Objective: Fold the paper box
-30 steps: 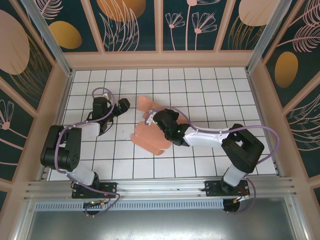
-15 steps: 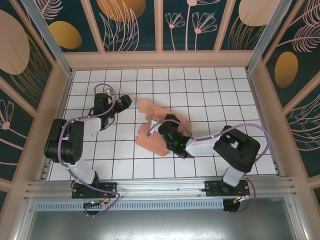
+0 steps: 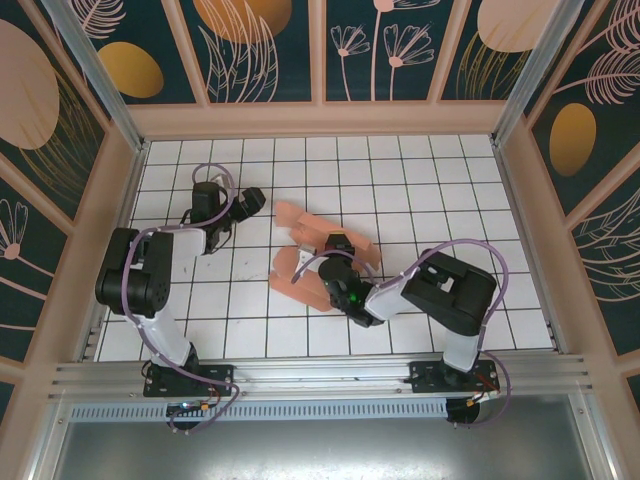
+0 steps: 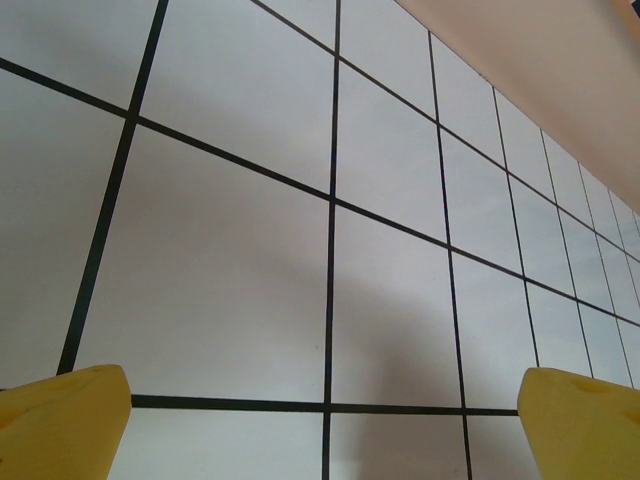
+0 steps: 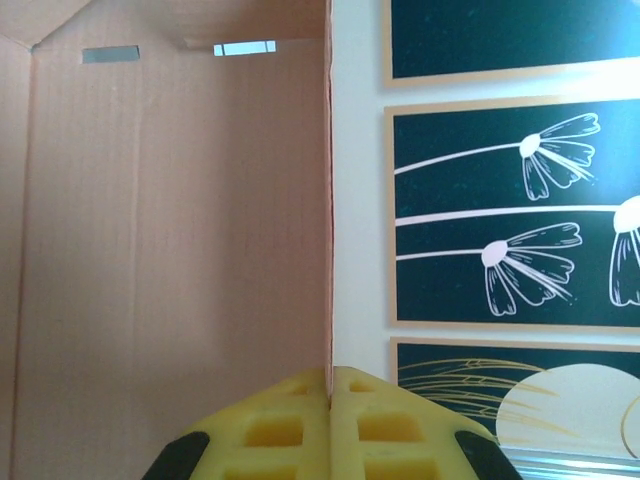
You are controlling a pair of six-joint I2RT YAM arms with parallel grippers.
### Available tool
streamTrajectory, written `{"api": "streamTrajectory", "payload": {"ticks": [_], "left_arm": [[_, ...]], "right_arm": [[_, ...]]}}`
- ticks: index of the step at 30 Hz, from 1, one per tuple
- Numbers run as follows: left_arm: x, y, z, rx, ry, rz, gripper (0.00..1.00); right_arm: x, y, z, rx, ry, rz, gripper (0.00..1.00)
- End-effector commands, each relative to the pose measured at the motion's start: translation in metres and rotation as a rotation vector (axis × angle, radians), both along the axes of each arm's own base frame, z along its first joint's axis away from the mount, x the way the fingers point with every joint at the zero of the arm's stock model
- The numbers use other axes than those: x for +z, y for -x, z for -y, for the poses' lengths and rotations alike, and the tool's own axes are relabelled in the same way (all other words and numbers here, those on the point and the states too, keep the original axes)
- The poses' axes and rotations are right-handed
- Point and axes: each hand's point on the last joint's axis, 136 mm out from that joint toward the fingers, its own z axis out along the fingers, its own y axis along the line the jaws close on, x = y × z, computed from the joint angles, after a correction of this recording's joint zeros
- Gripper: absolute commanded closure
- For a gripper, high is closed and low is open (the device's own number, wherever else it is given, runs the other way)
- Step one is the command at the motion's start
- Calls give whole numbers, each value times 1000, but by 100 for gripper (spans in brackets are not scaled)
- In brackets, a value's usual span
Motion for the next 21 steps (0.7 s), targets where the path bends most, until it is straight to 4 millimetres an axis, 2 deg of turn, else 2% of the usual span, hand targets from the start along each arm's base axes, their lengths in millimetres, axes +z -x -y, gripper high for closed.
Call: {"api": "streamTrajectory", "payload": {"ticks": [1, 7, 9, 14, 17, 18, 21], "left_arm": [[1, -9, 1, -16, 5, -3, 1], [-7, -17, -7, 4, 16, -18, 1], [-12, -20, -3, -22, 26, -31, 2], [-21, -22, 14, -107, 89, -58, 8], [-22, -14, 28, -175, 95, -70, 9], [-13, -19, 34, -201, 91, -44, 11], [-9, -9, 48, -263, 104, -35, 17]], "right_arm": [[22, 1, -6, -5, -79, 90, 100], [22, 2, -8, 12, -97, 102, 100], [21, 4, -9, 24, -99, 99, 100], [19, 4, -15, 40, -106, 85, 100], [15, 4, -16, 37, -116, 67, 100], [13, 4, -16, 36, -116, 61, 100], [9, 3, -13, 29, -120, 47, 100]]}}
